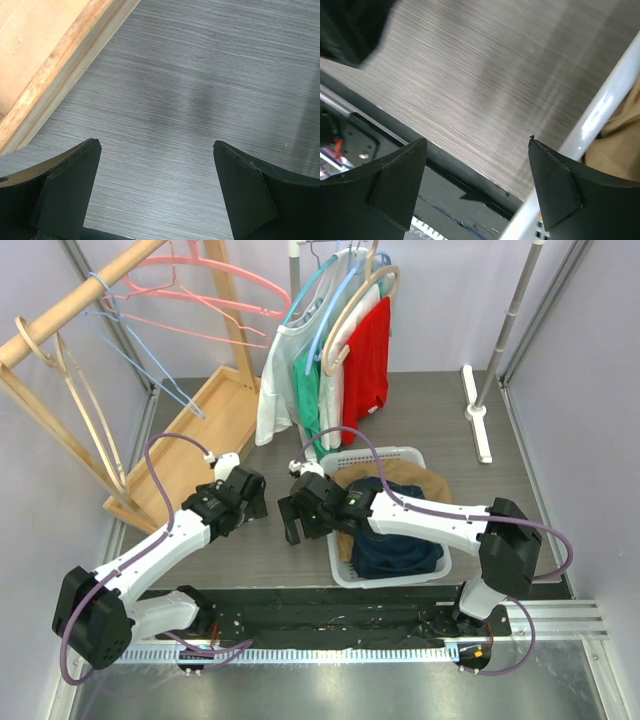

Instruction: Place the skirt on the hanger

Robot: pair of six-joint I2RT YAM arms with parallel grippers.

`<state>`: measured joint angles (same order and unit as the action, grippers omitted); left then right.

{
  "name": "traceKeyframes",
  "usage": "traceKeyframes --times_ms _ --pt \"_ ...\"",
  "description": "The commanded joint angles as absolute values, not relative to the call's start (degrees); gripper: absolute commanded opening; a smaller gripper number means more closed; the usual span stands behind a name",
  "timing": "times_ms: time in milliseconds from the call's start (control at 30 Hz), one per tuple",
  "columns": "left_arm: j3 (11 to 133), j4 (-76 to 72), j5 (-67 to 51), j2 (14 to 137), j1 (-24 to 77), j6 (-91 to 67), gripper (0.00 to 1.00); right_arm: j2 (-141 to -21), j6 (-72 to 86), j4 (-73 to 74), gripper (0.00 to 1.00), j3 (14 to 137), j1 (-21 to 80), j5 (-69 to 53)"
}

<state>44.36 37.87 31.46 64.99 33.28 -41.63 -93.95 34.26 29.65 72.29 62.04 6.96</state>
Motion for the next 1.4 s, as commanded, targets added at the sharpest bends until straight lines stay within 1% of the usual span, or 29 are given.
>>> traceKeyframes --times_ms 0,67,200,367,567,867,1000,1133,1300,1367 --pt "45.26 36.04 29.45 64.77 33.49 -41.75 1.0 -91.14 37.97 40.07 0.87 69.09 61.96 12.73" --pt "44.83 35.07 28.31 64.6 33.49 -41.66 1.0 -91.32 38.49 42.7 0.87 68.82 61.53 14.93" --pt "44.39 33.4 26.11 64.6 33.49 -41.05 1.0 -90.27 39.38 43.42 0.87 66.89 59.42 20.02" --pt "44.21 31.82 23.91 64.86 33.49 -40.78 1.0 -89.65 37.45 40.96 0.88 65.92 52.13 23.81" --pt "44.82 31.64 22.41 65.74 33.49 -40.61 1.0 -91.67 34.37 38.67 0.88 68.55 43.79 29.0" --pt "46.67 31.82 22.15 67.32 33.49 -39.9 1.0 -96.15 33.31 38.15 0.88 72.07 35.78 34.1" --pt "47.37 31.99 22.06 68.55 33.49 -39.55 1.0 -97.12 33.58 35.87 0.87 71.28 33.84 33.31" --pt "47.81 31.91 21.89 69.17 33.49 -39.02 1.0 -95.02 31.74 33.14 0.87 70.57 32.79 33.93" --pt "48.34 31.73 21.71 69.34 33.49 -37.88 1.0 -88.79 27.25 32.16 0.87 72.86 32.25 22.61" --pt "48.6 31.82 21.8 69.17 33.49 -37.35 1.0 -83.52 27.42 32.87 0.88 73.74 32.25 21.71"
